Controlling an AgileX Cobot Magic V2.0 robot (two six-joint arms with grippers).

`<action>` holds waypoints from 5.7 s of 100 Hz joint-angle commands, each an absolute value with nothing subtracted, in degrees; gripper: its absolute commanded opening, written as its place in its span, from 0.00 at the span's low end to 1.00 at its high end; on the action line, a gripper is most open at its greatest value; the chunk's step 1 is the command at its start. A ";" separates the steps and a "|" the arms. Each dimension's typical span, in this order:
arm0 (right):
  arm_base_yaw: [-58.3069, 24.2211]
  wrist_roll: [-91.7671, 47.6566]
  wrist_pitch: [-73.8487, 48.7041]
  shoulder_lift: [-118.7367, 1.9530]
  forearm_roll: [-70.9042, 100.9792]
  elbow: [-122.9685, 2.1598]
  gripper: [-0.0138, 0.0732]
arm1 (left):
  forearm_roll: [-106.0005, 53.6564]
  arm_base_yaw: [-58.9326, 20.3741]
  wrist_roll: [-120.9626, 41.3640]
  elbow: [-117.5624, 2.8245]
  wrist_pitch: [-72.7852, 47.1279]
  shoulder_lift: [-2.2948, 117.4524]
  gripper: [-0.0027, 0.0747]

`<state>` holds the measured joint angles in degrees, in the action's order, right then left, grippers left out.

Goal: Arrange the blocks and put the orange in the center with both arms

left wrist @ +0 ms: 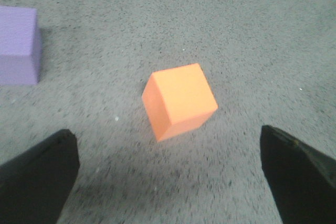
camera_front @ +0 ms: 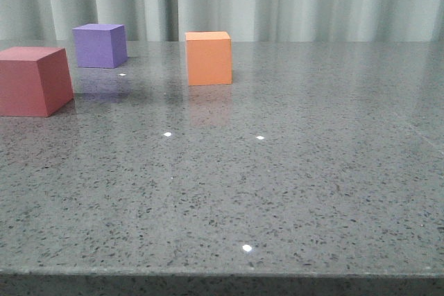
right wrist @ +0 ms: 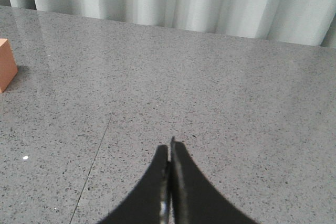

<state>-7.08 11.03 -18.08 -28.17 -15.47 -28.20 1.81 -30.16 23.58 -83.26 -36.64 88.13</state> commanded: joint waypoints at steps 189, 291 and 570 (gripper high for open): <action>-6.76 10.95 -13.54 -28.89 -16.52 -29.71 0.08 | 30.34 -40.63 47.18 -108.89 -44.59 116.22 0.89; -6.76 10.95 -13.54 -28.89 -16.52 -29.71 0.08 | 28.54 -40.51 37.73 -108.89 -48.29 107.71 0.34; -6.76 10.95 -13.54 -28.89 -16.52 -29.71 0.08 | 3.47 -15.47 7.48 -83.19 -31.18 99.25 0.35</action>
<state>-7.08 11.03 -18.08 -28.25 -15.56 -28.20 3.33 -15.58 7.49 -81.78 -35.01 101.67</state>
